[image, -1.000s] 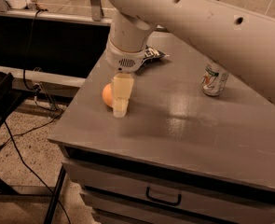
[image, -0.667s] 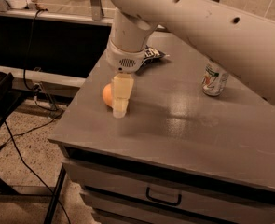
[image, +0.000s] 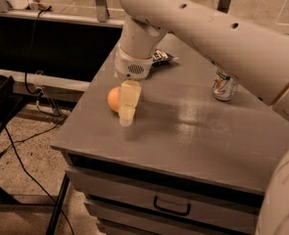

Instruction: Pick orange

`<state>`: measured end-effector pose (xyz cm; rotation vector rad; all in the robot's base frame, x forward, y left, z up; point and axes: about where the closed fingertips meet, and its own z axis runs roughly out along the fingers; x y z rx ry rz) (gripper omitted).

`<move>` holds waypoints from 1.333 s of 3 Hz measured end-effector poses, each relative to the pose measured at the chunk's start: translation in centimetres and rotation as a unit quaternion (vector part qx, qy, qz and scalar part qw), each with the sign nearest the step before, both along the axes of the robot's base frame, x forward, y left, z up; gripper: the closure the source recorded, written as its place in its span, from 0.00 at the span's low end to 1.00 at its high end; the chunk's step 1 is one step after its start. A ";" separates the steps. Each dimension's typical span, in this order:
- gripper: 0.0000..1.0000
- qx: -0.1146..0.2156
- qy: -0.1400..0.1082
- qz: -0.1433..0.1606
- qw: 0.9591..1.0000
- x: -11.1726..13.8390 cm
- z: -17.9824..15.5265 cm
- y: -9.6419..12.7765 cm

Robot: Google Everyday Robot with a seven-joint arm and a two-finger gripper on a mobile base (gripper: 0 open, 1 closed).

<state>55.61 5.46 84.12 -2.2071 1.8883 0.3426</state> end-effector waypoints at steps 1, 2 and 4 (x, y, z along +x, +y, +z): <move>0.16 0.000 0.000 0.001 1.000 0.0 -0.1 0.1; 0.39 0.001 0.000 0.001 1.000 0.0 -0.2 0.3; 0.94 0.031 -0.033 0.021 0.999 -1.2 5.0 -0.2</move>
Offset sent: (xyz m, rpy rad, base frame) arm 0.0002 0.0014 -0.0011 0.0009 -0.0003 0.0015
